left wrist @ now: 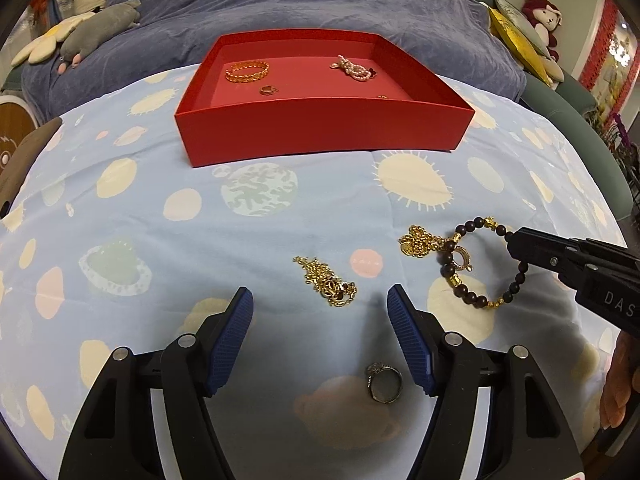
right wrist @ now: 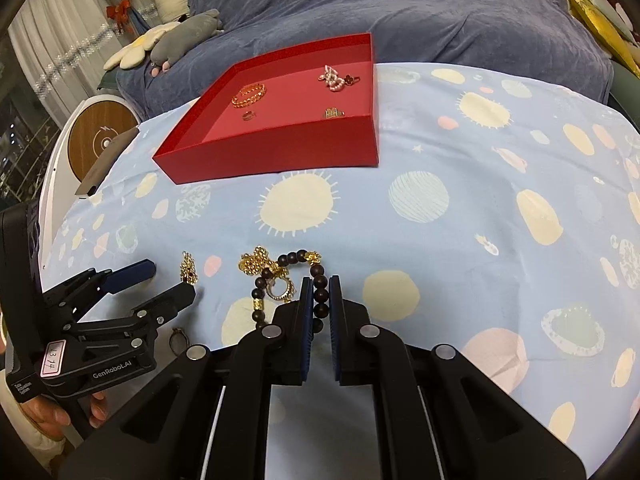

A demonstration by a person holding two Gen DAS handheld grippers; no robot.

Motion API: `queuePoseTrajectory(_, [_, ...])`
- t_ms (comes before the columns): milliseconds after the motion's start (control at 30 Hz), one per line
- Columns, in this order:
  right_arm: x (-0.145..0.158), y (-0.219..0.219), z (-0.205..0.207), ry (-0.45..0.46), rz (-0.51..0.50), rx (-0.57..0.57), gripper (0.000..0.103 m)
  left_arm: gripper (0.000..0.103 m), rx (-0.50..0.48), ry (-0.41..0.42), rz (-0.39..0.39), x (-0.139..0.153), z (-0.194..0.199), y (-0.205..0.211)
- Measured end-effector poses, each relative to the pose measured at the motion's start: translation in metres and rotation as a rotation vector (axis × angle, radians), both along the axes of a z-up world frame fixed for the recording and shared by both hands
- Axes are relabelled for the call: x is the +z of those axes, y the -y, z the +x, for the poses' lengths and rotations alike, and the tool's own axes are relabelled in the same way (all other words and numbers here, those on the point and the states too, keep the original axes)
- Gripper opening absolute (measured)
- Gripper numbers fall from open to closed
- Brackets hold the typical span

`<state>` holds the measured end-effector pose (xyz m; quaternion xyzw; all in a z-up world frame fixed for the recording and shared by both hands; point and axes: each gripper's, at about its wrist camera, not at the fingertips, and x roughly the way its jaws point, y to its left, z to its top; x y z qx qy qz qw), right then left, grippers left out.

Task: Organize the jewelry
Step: 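Grasp the beaded bracelet with the right tool while the left tool grasps the gold chain necklace, then carry the gold chain with the left tool over the red box while the right tool brings the bracelet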

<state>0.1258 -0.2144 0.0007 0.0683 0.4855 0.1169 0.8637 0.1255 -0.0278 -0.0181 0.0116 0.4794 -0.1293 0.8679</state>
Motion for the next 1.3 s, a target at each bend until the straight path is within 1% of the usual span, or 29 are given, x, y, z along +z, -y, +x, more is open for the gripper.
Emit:
queuePoseTrajectory(67, [-0.004, 0.004, -0.003, -0.009, -0.002, -0.004, 0.007, 0.057, -0.005, 0.018, 0.026, -0.002, 0.001, 0.005])
queuePoseTrajectory(133, [-0.006, 0.008, -0.004, -0.016, -0.001, -0.008, 0.007, 0.048, -0.004, 0.034, 0.045, -0.003, 0.001, 0.007])
queuePoseTrajectory(167, [-0.007, 0.011, -0.005, -0.02, 0.001, -0.01, 0.007, 0.045, -0.002, 0.039, 0.05, -0.003, 0.001, 0.007])
queuePoseTrajectory(233, [-0.008, 0.014, -0.006, -0.03, 0.006, -0.013, 0.007, 0.028, 0.002, 0.047, 0.053, -0.002, 0.002, 0.006])
queuePoseTrajectory(267, [-0.009, 0.016, -0.006, -0.034, 0.01, -0.014, 0.007, 0.023, 0.001, 0.047, 0.051, -0.002, 0.001, 0.005])
queuePoseTrajectory(300, [-0.009, 0.016, -0.006, -0.036, 0.014, -0.014, 0.007, 0.013, -0.002, 0.045, 0.047, -0.002, 0.001, 0.004])
queuePoseTrajectory(467, [-0.006, 0.018, -0.007, -0.036, 0.026, -0.012, 0.007, 0.011, -0.014, 0.029, 0.015, 0.001, -0.003, 0.0])
queuePoseTrajectory(600, [-0.003, 0.018, -0.009, -0.037, 0.045, -0.008, 0.007, 0.011, -0.01, 0.01, -0.036, 0.007, -0.006, -0.009])
queuePoseTrajectory(800, [0.002, 0.017, -0.013, -0.028, 0.061, 0.003, 0.007, 0.011, 0.001, 0.031, -0.067, 0.021, -0.009, -0.022])
queuePoseTrajectory(967, [0.02, 0.018, -0.011, 0.014, 0.091, 0.002, 0.007, 0.011, 0.018, 0.051, -0.11, 0.037, -0.007, -0.031])
queuePoseTrajectory(1133, [0.038, 0.017, -0.008, 0.06, 0.11, 0.001, 0.007, 0.011, 0.037, 0.091, -0.133, 0.055, -0.004, -0.039])
queuePoseTrajectory(1300, [0.052, 0.015, -0.005, 0.095, 0.119, -0.001, 0.007, 0.011, 0.058, 0.11, -0.148, 0.064, -0.001, -0.044])
